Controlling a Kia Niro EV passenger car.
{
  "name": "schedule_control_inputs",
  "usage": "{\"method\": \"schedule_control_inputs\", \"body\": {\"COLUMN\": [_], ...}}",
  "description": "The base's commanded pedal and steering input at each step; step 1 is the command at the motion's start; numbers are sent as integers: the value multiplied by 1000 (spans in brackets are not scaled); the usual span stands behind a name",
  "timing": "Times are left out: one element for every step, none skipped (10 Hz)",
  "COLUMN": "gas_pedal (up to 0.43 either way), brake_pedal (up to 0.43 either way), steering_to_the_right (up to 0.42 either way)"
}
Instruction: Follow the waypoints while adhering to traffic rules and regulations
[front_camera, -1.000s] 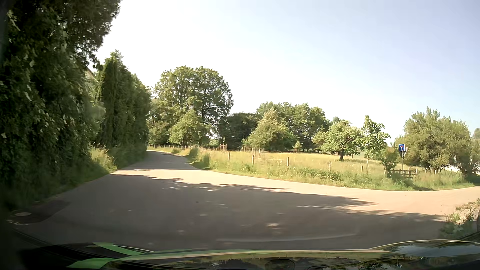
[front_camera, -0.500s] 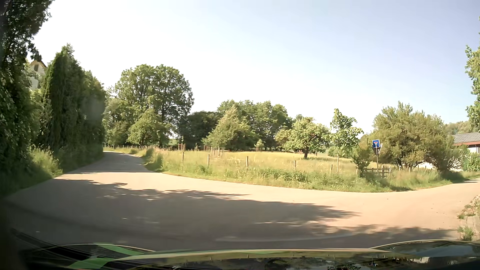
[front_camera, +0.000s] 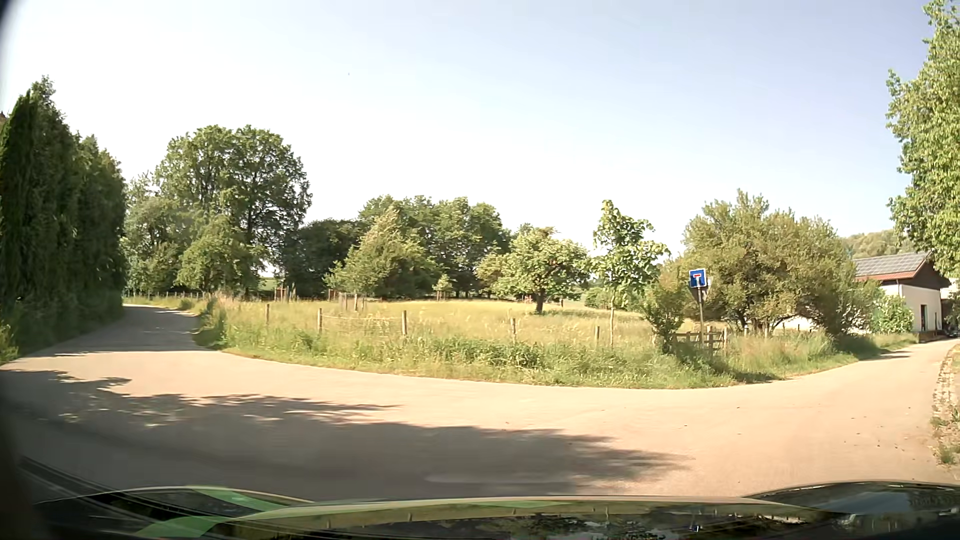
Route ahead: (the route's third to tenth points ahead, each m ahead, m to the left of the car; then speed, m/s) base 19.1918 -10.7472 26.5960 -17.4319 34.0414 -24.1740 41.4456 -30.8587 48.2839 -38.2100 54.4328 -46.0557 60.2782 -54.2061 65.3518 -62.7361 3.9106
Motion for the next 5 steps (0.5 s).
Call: {"method": "schedule_control_inputs", "body": {"gas_pedal": [150,150,150,150,150], "brake_pedal": [0,0,0,0,0], "steering_to_the_right": [302,308,320,330,345]}}
